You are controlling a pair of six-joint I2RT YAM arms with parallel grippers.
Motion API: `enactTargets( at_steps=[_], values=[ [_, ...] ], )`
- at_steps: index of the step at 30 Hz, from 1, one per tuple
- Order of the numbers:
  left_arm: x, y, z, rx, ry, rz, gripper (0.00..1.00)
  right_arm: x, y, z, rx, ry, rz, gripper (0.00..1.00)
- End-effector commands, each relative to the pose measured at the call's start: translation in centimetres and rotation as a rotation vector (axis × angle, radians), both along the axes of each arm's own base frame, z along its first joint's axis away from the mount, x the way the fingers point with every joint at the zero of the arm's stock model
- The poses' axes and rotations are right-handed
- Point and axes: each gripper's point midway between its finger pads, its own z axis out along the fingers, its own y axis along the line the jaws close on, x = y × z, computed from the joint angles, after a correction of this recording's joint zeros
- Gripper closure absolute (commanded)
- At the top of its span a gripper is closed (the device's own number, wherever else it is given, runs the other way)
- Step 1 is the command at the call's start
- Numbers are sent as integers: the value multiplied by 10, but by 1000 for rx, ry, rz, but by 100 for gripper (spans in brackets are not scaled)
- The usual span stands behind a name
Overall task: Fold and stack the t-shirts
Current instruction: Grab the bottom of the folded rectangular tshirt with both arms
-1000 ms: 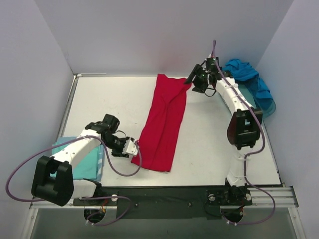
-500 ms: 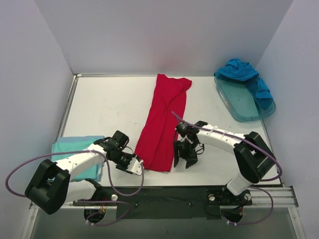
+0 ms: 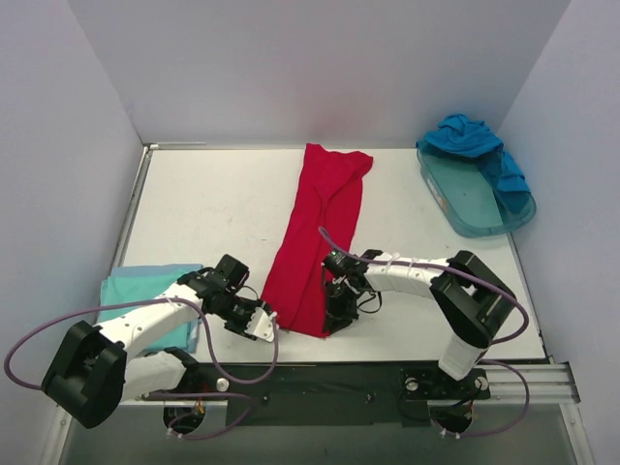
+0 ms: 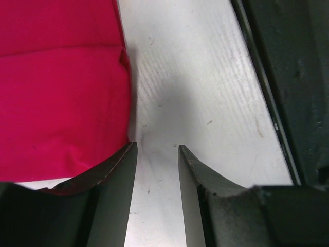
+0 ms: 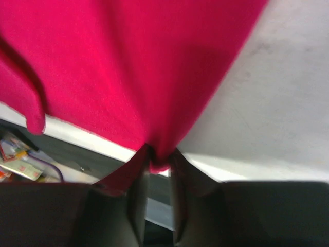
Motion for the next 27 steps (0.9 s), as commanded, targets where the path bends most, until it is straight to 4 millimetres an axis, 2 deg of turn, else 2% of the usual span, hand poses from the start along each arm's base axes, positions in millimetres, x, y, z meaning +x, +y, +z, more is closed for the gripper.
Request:
enactTargets(
  at_steps=[1,2,3,6,9,10,14,16,20,21,22,23,24,26,27],
  values=[
    [-19,-12,24,-67,91,-17,51,-23,-4,-12,-17,83,-25,93],
    [-17,-15,34,-83,80,-31,50,-23,-11,-13,-30,82,-45,100],
    [-30,-11,35,-63,125,-45,49,-28,-24,-15,-49,76,-58,100],
    [-44,-7,38,-37,143,-96,46,-30,-49,-15,-72,81,-111,100],
    [-41,-19,37,-44,104,-98,45,-45,-73,-20,-111,114,-103,100],
    [-33,-28,37,-68,64,-102,44,-48,-77,-21,-119,123,-105,100],
    [-19,-61,33,-149,-31,-98,40,-56,-82,-20,-107,135,-76,100],
    [-17,-70,30,-158,-58,-101,39,-54,-82,-17,-112,125,-67,100],
    [-13,-60,12,-80,-137,-191,39,-56,-88,-17,-119,115,-72,100],
    [-16,-51,-2,-44,-153,-221,39,-56,-89,-18,-119,117,-76,100],
    [-8,-49,-8,-34,-202,-224,40,-57,-90,-19,-119,119,-79,100],
    [-9,-42,-20,-10,-217,-237,43,-56,-90,-19,-116,118,-81,100],
    [-2,-45,-20,-20,-264,-240,47,-55,-88,-19,-108,120,-78,100],
    [-2,-51,-16,-41,-275,-252,61,-53,-81,-16,-86,118,-70,100],
    [0,-56,-9,-55,-273,-240,74,-53,-80,-14,-80,110,-58,100]
  ],
)
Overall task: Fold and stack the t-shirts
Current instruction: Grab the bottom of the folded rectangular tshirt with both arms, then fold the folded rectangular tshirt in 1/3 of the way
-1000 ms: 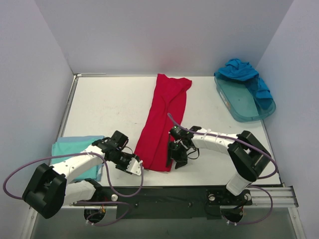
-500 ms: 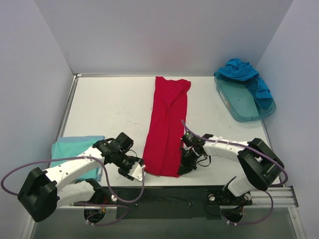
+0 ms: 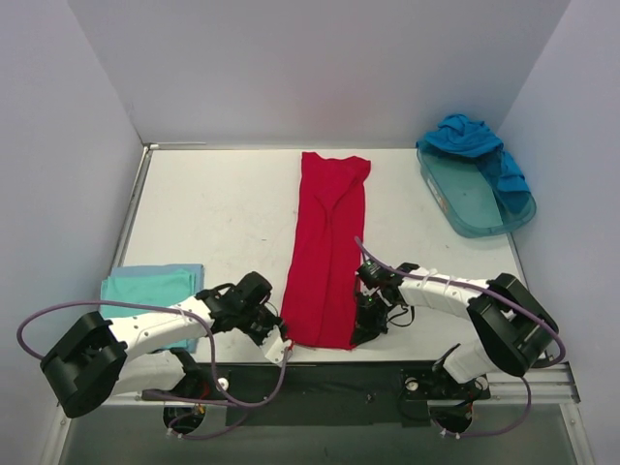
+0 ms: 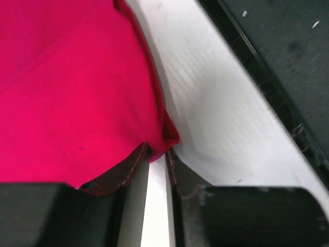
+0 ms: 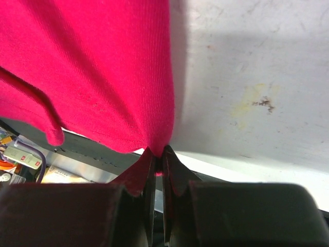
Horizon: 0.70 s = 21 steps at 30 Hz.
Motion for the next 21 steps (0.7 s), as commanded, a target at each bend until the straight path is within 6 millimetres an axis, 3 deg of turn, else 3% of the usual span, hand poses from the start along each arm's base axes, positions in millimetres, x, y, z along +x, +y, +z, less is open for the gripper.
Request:
enactTargets(
  at_steps=[1,2,6,7,9,11,14,18,21],
  values=[
    [8,-7,0,-2,-69,-32,81,-11,-17,-3,-74,14,38,100],
    [9,-12,9,-20,-57,-16,100,-12,-15,-1,-66,10,46,100],
    [-14,-18,34,-53,120,57,100,-23,-12,18,-47,17,61,100],
    [-28,-15,38,-41,218,93,100,-24,-10,25,-26,5,57,100],
    [-29,-20,56,-72,323,210,100,-25,-11,36,-8,5,31,100],
    [-16,-27,70,-119,412,334,100,-16,-10,48,20,-4,5,100],
    [23,-36,93,-195,446,477,100,14,-8,70,56,-31,-31,100],
    [72,-46,99,-194,431,615,100,76,-15,81,74,-72,-59,100],
    [130,-48,107,-223,493,825,100,120,-12,93,97,-124,-55,100]
  ],
)
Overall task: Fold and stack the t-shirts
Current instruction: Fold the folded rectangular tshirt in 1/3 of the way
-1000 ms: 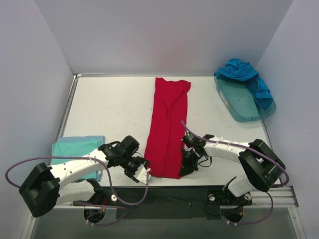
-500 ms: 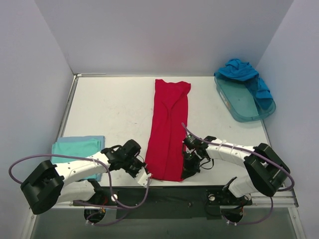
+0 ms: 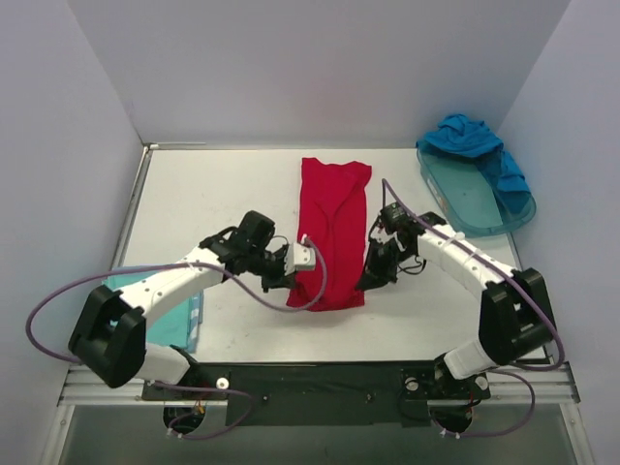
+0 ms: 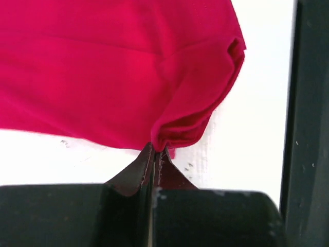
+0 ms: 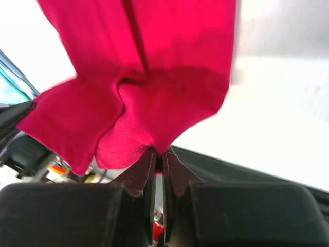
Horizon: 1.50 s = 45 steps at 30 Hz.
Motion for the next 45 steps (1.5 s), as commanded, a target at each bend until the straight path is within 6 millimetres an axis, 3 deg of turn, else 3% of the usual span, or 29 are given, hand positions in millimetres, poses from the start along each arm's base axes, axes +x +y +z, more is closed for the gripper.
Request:
enactTargets(
  at_steps=[1,4,5,10,13,22,26,28,29,32,33,35,37,39,41,42,43,44,45],
  values=[
    [74,-8,21,-51,98,291,100,44,-8,6,2,5,44,100],
    [125,-7,18,-21,81,391,100,80,-6,12,27,-23,41,100],
    [138,-9,17,-17,75,404,100,87,-11,6,25,-5,25,100],
    [176,-11,10,-12,76,478,100,139,-15,13,53,-55,-19,100],
    [197,-14,4,-13,91,509,100,160,-15,2,67,-30,-36,100],
    [248,-18,-8,-33,83,560,100,205,-31,-16,86,-13,-110,100],
    [257,-21,-30,-1,105,557,100,219,-32,-25,107,8,-136,100],
    [260,-20,-36,10,112,564,100,226,-37,-29,102,13,-163,93],
    [259,-18,-39,29,118,573,100,231,-39,-29,90,0,-171,80],
    [268,-7,-40,54,113,626,87,244,-48,-33,66,-8,-206,61],
    [273,0,-39,54,109,644,83,252,-52,-28,59,-35,-216,60],
    [281,9,-31,43,95,674,66,266,-57,-15,33,-98,-217,58],
    [285,13,-24,40,74,672,57,277,-63,2,-1,-175,-205,57],
    [290,16,-16,47,38,661,52,280,-73,23,-47,-253,-200,56],
    [295,18,-4,37,13,662,52,273,-81,31,-104,-296,-176,56],
    [299,17,6,23,-1,656,52,263,-84,24,-129,-281,-160,57],
    [298,15,14,19,-15,625,55,257,-82,31,-140,-300,-137,58],
    [287,12,16,24,14,581,60,243,-81,19,-140,-264,-120,66],
    [281,10,17,35,-1,523,74,236,-74,19,-129,-263,-92,73]
  ],
)
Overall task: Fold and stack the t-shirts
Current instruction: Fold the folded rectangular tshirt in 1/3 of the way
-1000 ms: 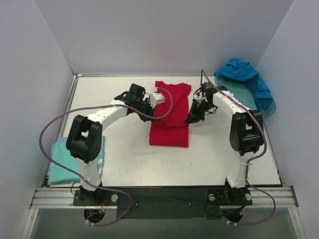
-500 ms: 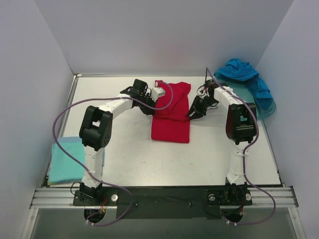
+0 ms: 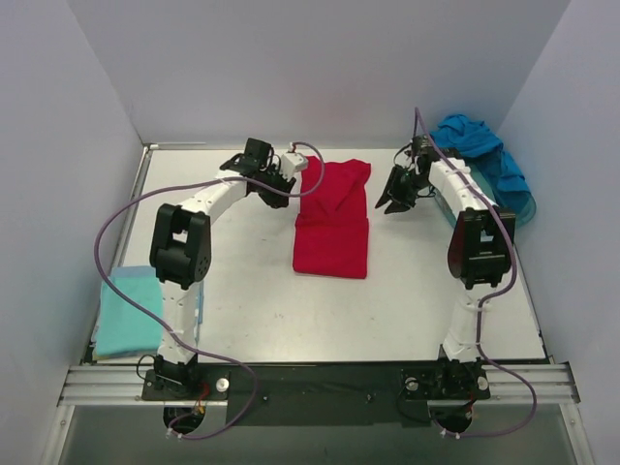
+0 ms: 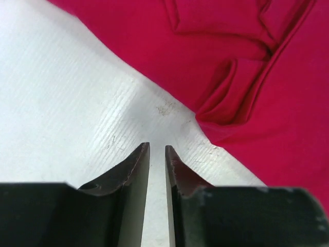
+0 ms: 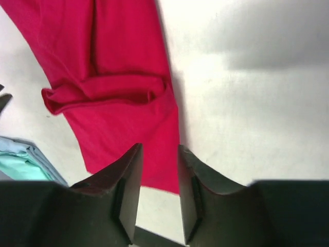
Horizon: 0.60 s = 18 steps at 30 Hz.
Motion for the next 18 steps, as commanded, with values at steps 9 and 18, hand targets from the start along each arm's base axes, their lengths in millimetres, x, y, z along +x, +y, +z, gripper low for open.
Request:
enactTargets(
  at_steps=[9,18],
  values=[
    [-75,-53,11,-108,31,-474,85,-26,52,-24,26,45,157,99],
    [-3,-54,-18,-5,-58,-228,85,1,40,-69,-15,110,65,100]
  ],
)
